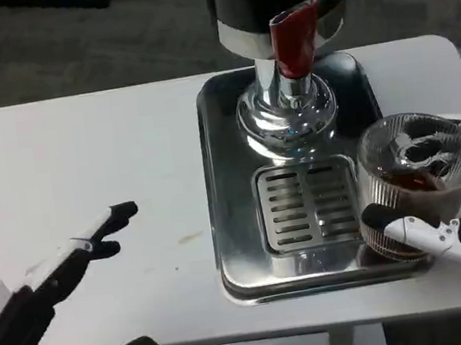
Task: Grasp the cup under the faucet to collect the drink, then remove the cup.
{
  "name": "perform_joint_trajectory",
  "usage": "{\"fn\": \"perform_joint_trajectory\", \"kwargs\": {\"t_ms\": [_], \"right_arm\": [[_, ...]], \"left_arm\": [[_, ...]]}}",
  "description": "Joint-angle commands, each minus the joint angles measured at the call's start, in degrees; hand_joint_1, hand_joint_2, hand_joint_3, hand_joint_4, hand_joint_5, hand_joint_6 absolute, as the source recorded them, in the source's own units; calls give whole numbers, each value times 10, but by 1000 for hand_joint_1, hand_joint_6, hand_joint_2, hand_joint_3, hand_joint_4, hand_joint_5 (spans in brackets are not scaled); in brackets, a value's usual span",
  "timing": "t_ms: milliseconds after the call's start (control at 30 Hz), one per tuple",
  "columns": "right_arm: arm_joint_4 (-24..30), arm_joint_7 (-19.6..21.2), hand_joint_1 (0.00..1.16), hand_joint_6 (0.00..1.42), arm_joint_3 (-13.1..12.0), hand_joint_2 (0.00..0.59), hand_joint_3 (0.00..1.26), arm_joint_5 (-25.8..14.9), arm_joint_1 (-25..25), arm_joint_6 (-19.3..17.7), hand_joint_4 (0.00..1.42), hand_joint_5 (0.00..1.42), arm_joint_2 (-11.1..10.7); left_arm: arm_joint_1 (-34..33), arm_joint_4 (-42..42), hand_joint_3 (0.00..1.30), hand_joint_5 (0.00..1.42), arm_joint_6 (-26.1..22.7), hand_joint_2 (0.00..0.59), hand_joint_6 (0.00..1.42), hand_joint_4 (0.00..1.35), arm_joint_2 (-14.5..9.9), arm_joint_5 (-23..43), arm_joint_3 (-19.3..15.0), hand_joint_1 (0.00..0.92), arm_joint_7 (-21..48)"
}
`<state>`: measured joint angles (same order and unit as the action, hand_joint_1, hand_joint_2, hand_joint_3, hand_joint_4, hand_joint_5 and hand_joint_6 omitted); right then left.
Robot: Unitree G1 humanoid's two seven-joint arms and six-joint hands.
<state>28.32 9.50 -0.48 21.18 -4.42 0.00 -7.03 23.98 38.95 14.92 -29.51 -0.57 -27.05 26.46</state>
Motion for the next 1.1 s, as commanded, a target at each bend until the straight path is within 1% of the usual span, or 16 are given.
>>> {"fn": "perform_joint_trajectory", "kwargs": {"t_ms": [33,333,567,800,933,1100], "right_arm": [[61,-19,944,1424,-28,103,941,-31,-31,-24,1120,1302,-5],[134,-70,952,1424,-71,101,958,-82,-76,-28,1133,1315,-23],[177,-108,967,1424,-89,96,968,-115,-103,-23,1134,1315,-29],[211,-142,970,1424,-103,95,976,-141,-144,-31,1142,1315,-33],[225,-157,971,1424,-109,95,977,-153,-175,-45,1147,1315,-34],[240,-167,969,1423,-115,100,978,-157,-206,-65,1134,1315,-31]], "left_arm": [[-13,14,104,159,-14,64,119,52,-14,-13,23,0,9],[-54,36,102,141,-42,65,110,41,-40,-33,54,0,20],[-64,64,101,125,-61,65,109,27,-49,-46,73,0,30],[-49,104,101,116,-61,66,101,22,-52,-43,68,0,48],[-42,120,98,114,-59,66,96,22,-51,-39,63,0,55],[-30,137,94,113,-54,66,93,21,-50,-40,57,0,62]]}}
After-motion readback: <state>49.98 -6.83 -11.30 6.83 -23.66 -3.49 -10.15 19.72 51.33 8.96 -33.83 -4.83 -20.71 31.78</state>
